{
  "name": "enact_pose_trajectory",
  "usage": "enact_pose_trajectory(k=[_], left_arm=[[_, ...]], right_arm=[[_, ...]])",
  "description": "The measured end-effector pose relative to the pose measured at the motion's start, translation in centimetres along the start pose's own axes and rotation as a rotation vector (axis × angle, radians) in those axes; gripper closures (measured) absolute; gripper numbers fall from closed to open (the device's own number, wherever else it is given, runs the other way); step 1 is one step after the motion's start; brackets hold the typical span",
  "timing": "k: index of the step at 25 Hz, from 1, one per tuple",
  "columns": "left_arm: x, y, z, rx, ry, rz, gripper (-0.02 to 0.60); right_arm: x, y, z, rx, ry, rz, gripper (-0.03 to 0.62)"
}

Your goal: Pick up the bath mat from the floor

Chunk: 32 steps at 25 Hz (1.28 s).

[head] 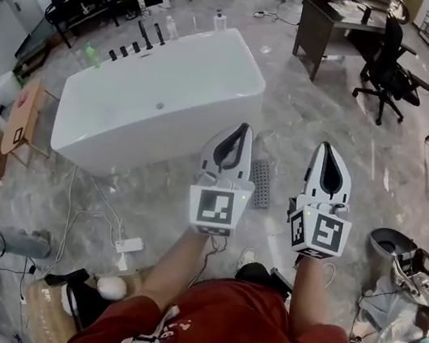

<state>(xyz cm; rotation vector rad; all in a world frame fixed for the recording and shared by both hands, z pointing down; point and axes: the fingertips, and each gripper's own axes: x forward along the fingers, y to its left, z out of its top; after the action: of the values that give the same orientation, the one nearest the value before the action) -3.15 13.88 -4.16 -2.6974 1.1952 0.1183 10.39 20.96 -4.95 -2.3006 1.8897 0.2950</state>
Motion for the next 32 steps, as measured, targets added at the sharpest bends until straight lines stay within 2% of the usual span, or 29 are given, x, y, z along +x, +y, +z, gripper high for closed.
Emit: enact_pose_trajectory(k=[6,14,21,32], left_arm=[[4.1,-1.8,-0.2,-0.012,-0.012,-0.001,0.566],[8.2,-2.4,-1.3,0.014,0.019,0.037,0.566],[9.6,-1.2,-2.5,0.017,0.043,0.059,0.566],[11.7,4.0,-5.1,-0.015,0.062,0.075,0.566]], right_arm=[[2.6,-3.5,-0.9,0.014,0.001,0.009,0.583],[6.0,-6.4,-2.5,0.045,-0.001,0.042,0.583],[8.1,-6.5,-3.9,0.065,0.017,0.057,0.583],[12.7,-3.1,-6.0,0.039,0.045,0.081,0.583]])
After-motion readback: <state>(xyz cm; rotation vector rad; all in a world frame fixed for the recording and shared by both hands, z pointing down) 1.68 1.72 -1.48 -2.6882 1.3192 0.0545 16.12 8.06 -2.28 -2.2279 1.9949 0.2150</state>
